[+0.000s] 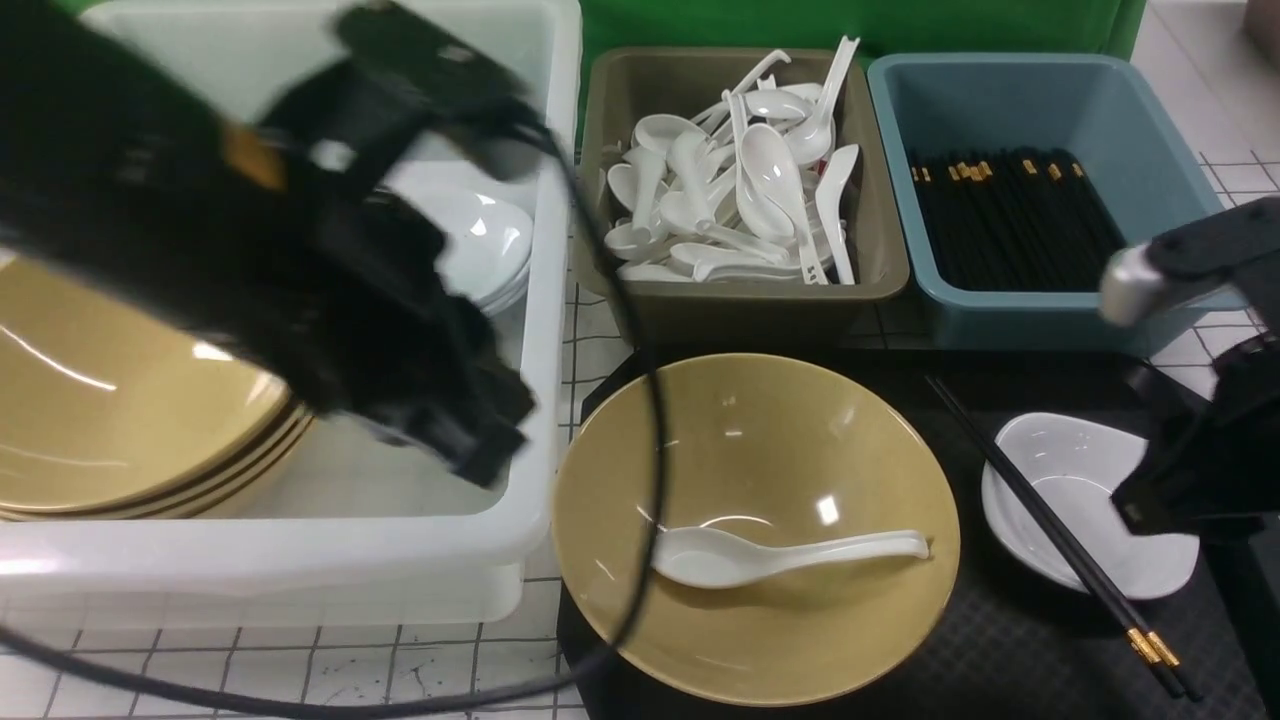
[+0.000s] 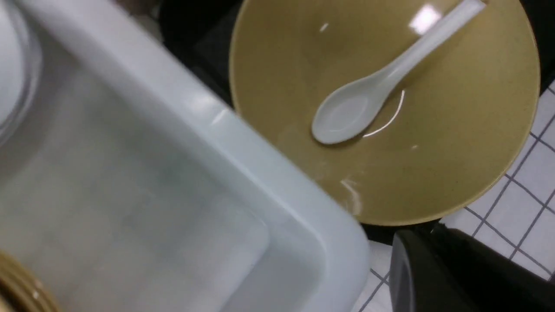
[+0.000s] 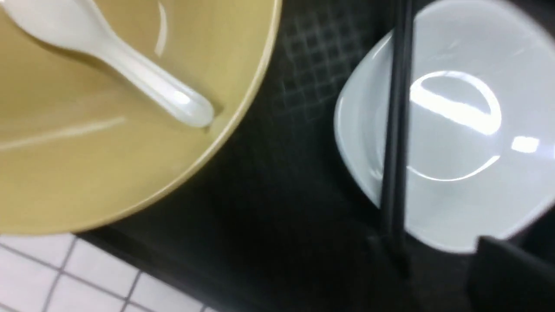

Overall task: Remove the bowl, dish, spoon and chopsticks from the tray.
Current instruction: Use the right arm to grab the chopsticks, then use the right arm to put the chopsticks into the small storage box on the right

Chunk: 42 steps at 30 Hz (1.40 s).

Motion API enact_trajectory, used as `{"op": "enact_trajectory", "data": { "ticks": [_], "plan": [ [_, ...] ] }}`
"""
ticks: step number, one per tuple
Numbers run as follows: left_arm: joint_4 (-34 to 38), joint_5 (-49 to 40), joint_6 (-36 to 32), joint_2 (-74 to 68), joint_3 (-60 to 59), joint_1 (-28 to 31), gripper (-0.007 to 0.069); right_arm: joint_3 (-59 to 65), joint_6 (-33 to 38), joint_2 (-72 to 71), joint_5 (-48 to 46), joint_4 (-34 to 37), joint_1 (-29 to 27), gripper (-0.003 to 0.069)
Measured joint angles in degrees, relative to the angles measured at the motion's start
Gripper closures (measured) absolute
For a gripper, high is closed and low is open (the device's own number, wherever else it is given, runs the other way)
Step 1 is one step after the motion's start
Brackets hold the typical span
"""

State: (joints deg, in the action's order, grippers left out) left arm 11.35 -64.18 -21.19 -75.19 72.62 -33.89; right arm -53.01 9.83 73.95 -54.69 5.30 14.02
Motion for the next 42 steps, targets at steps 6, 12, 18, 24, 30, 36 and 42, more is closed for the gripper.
{"op": "enact_trajectory", "data": {
  "ticks": [6, 12, 18, 24, 30, 36, 42],
  "plan": [
    [-0.98, 4.23, -0.13, -6.35, 0.68, -3.82, 0.0636, -0.99, 0.97, 9.62, 5.76, -0.04, 0.05, 0.0157],
    [-2.05, 6.39, -0.13, -9.03, 0.68, -3.87, 0.0636, -3.46, 0.97, 17.49, 9.04, -0.95, 0.12, 0.0161],
    [-2.23, 7.01, -0.13, -9.28, 0.68, -3.87, 0.0636, -4.63, 0.6, 22.14, 10.04, -2.08, 0.19, 0.0221],
    [-2.4, 7.54, -0.13, -9.28, 0.68, -3.87, 0.0636, -5.17, -0.93, 24.04, 10.16, -2.38, 0.19, 0.0372],
    [-2.45, 8.27, -0.13, -9.28, 0.68, -3.87, 0.0636, -6.7, -0.87, 23.81, 6.88, -2.39, 0.3, 0.051],
    [-2.36, 11.93, 0.06, -9.28, 0.73, -3.87, 0.0636, -10.88, 2.34, 17.31, -1.96, -2.39, 0.3, 0.0509],
    [-2.33, 20.92, 2.06, -12.0, 6.58, -3.87, 0.0636, -21.42, 3.49, 13.29, -2.18, -2.38, -1.13, 0.0509]
  ]
}}
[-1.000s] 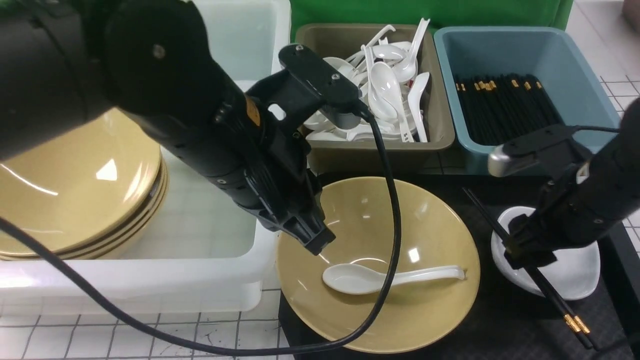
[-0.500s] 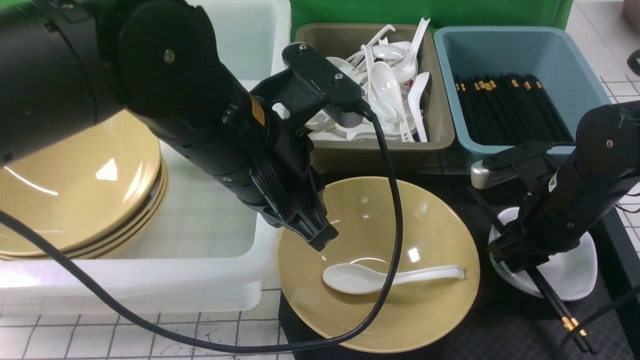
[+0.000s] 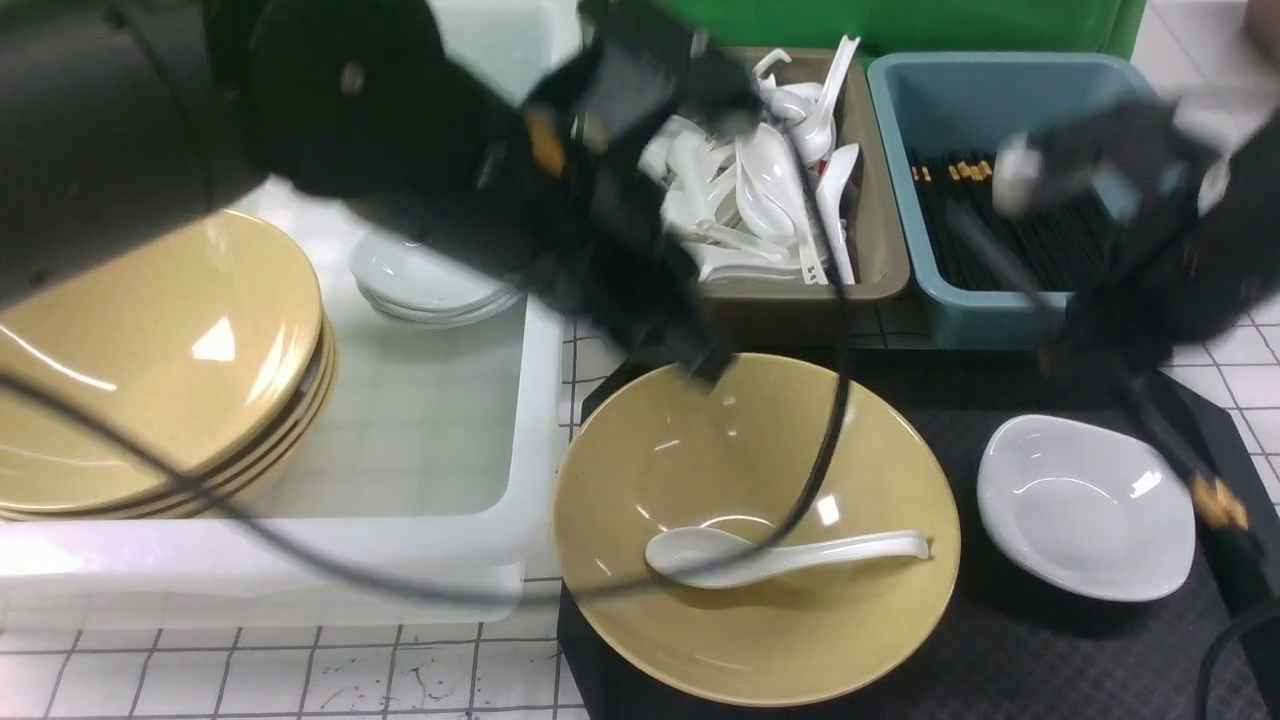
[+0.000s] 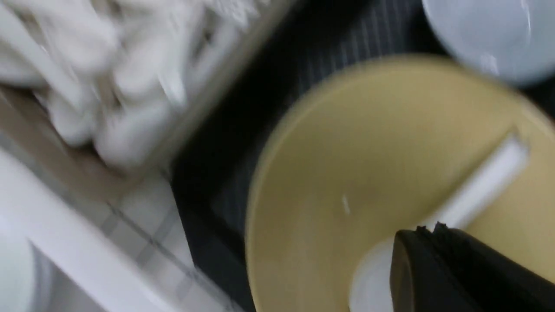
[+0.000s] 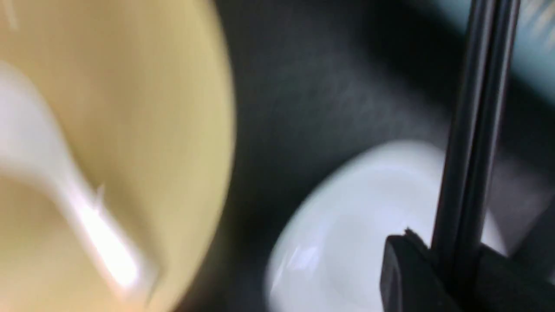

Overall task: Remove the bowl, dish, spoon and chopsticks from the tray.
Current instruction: Use the right arm to put the chopsticks into the small storage box on the right

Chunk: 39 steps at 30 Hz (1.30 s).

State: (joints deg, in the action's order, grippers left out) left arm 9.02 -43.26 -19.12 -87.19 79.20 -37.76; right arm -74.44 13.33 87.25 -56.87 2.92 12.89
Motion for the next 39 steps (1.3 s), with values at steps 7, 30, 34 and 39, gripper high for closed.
{"op": "enact_trajectory", "data": {
  "ticks": [7, 30, 34, 39],
  "plan": [
    [-1.24, 3.92, 1.01, -10.21, 16.22, 0.18, 0.0636, -14.14, -8.58, 7.68, 11.85, 0.0, -5.44, 0.0509],
    [-9.61, -10.67, 6.03, -3.04, 13.67, 0.18, 0.0636, -36.59, -3.88, 28.99, -6.46, 3.21, -7.41, 0.0172],
    [-9.51, -10.43, 8.68, 6.0, 1.48, 0.18, 0.0636, -34.89, 0.7, 24.19, -13.11, 5.59, -2.86, 0.017],
    [-9.38, -8.39, 12.95, 16.84, -11.9, 0.18, 0.0636, -26.53, 6.77, 15.92, -13.64, 6.99, 5.54, 0.017]
  ]
}}
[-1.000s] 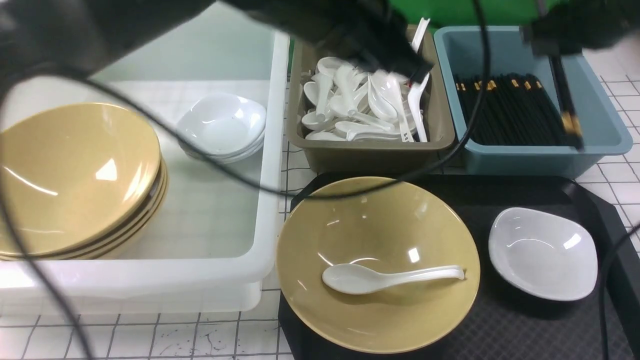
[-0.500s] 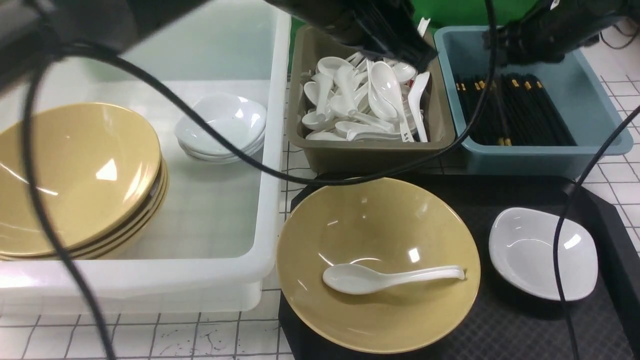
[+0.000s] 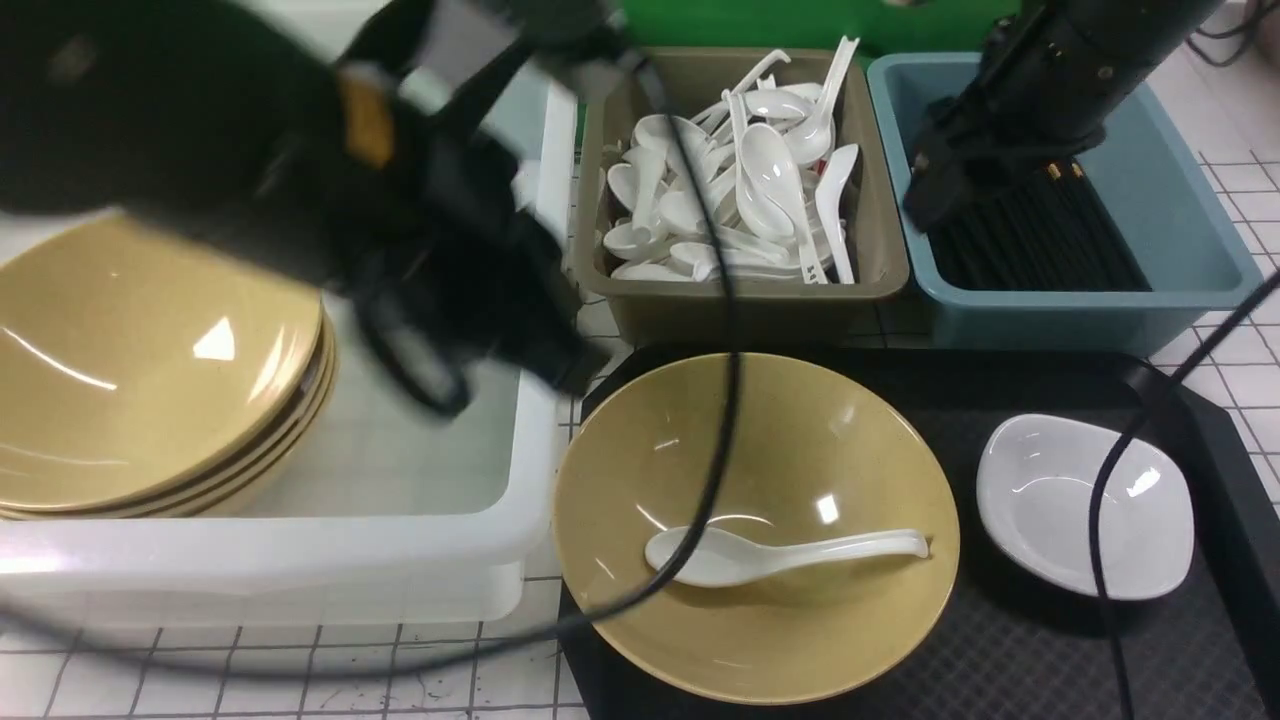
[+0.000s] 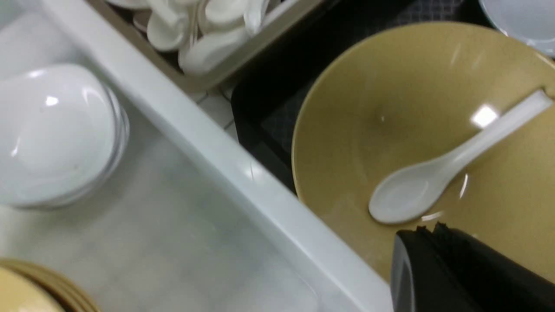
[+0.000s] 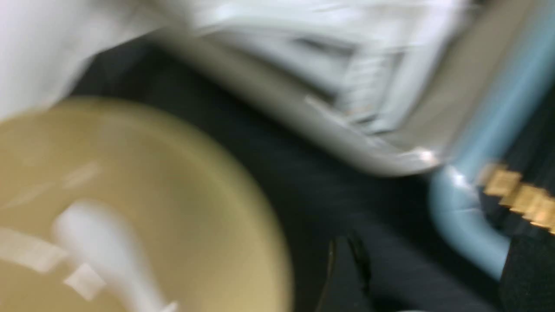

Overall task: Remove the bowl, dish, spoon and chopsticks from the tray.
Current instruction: Use the right arm to put the chopsticks into the small storage box on the right, then use the right arm to grab the soup spoon in the middle

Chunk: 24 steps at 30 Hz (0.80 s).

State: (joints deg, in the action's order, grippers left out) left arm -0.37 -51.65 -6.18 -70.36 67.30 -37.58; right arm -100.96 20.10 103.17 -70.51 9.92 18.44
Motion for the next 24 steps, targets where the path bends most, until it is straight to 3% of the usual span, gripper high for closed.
{"op": "enact_trajectory", "data": {
  "ticks": [1, 6, 13, 18, 24],
  "plan": [
    [0.01, 0.13, 0.15, 0.48, -0.59, 0.0, 0.0636, 0.43, 0.34, -0.33, 0.01, 0.07, 0.0, 0.017],
    [0.37, 2.9, 2.12, 12.04, -13.91, 0.0, 0.0636, 11.5, 12.48, -6.82, -0.37, 0.4, 10.74, 0.017],
    [2.07, 9.1, 2.77, 24.22, -25.58, 0.0, 0.0636, 19.76, 27.73, -5.86, -0.21, 0.27, 19.59, 0.017],
    [2.24, 10.34, 2.93, 27.95, -28.74, 0.0, 0.0636, 20.67, 30.9, -1.42, 1.34, -3.13, 21.36, 0.017],
    [2.24, 10.27, 2.94, 28.25, -28.94, 0.0, 0.0636, 20.67, 29.61, 4.36, 6.89, -11.76, 21.36, 0.0173]
  ]
}}
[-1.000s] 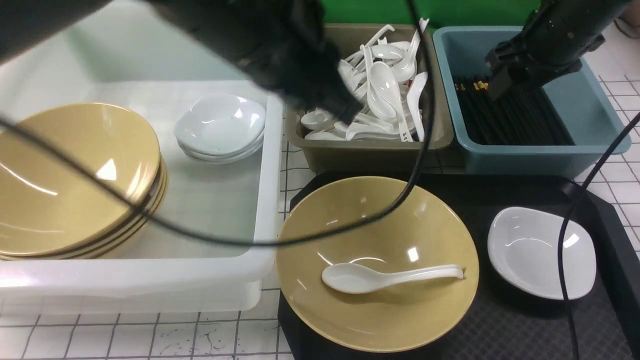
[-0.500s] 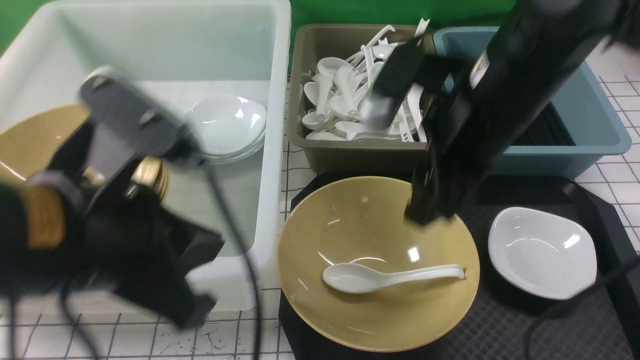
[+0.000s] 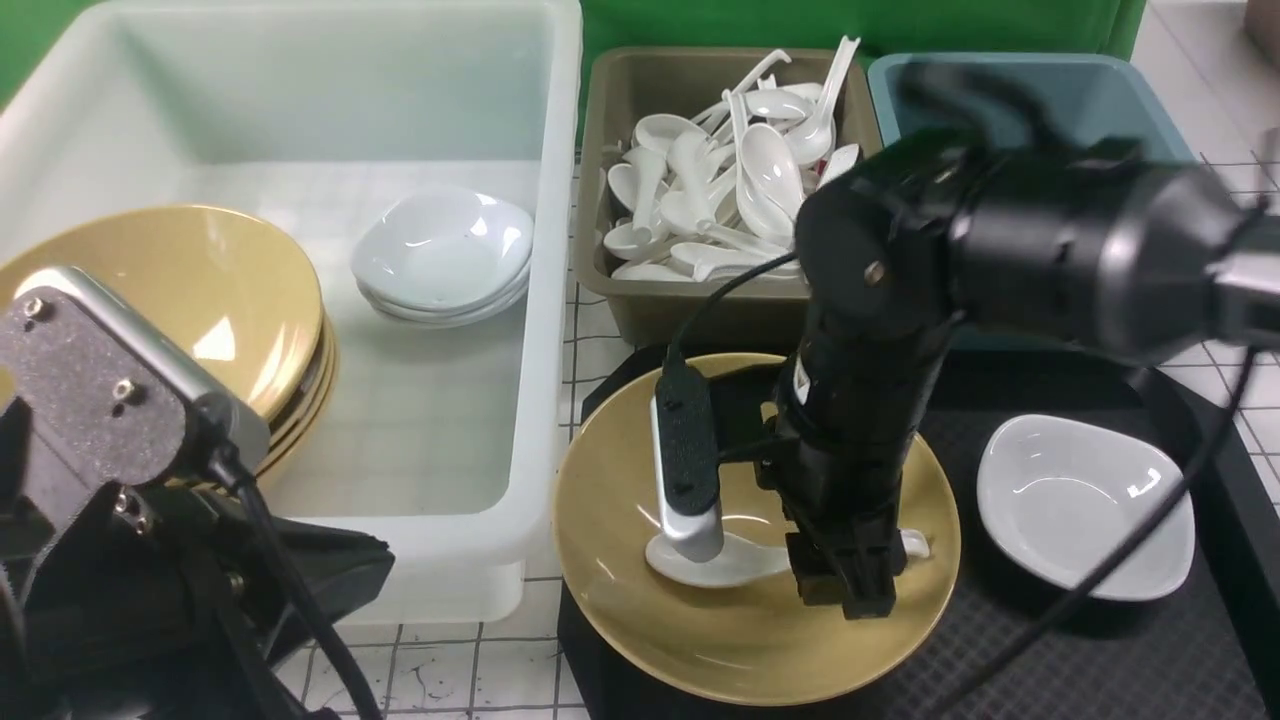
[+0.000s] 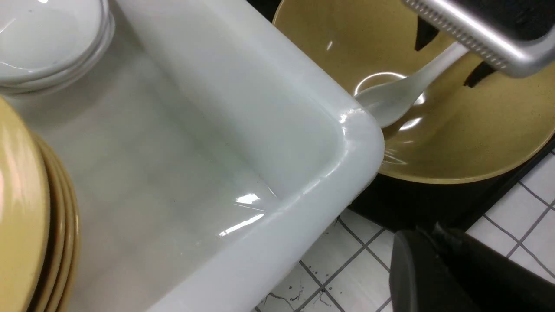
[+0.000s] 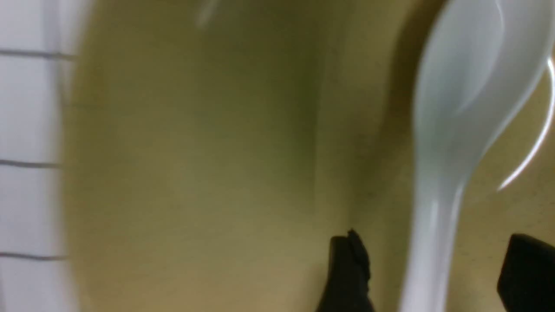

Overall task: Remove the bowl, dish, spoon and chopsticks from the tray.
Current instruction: Use the right arm to grab the soup spoon in the middle

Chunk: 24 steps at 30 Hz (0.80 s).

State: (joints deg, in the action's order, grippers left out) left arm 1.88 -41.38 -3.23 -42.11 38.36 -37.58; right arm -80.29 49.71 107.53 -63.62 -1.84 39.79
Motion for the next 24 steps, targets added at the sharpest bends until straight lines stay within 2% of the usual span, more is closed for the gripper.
{"op": "enact_trajectory", "data": {
  "ticks": [5, 7, 11, 13, 18, 21, 24],
  "plan": [
    [0.0, -0.05, 0.0, 0.0, 0.0, 0.0, 0.0636, 0.0, -3.42, 3.7, 3.09, -5.0, 0.0, 0.0196],
    [0.0, -0.05, 0.0, 0.0, 0.0, 0.0, 0.0636, -0.19, -4.0, 5.06, 3.11, -4.95, 0.19, 0.0239],
    [0.0, 0.55, 0.0, 0.0, 0.0, 0.0, 0.0636, -0.71, -4.4, 5.87, 1.16, -4.13, 0.29, 0.0365],
    [0.0, 1.84, 0.0, 0.0, 0.0, 0.0, 0.0636, -1.09, -4.51, 5.99, -0.22, -3.83, 0.29, 0.0484],
    [-0.79, 6.63, 3.23, -0.13, 0.15, 0.0, 0.0636, -5.2, -6.55, 6.0, -5.3, -4.49, 0.29, 0.0494],
    [-4.01, 8.72, 7.98, -1.26, 1.8, 0.0, 0.0636, -9.56, -8.16, 4.6, -5.57, -4.74, 0.11, 0.0494],
    [-10.87, 9.38, 14.28, -3.79, 5.68, 0.0, 0.0636, -15.66, -9.96, 2.5, -6.11, -4.85, -0.73, 0.0494]
  ]
}}
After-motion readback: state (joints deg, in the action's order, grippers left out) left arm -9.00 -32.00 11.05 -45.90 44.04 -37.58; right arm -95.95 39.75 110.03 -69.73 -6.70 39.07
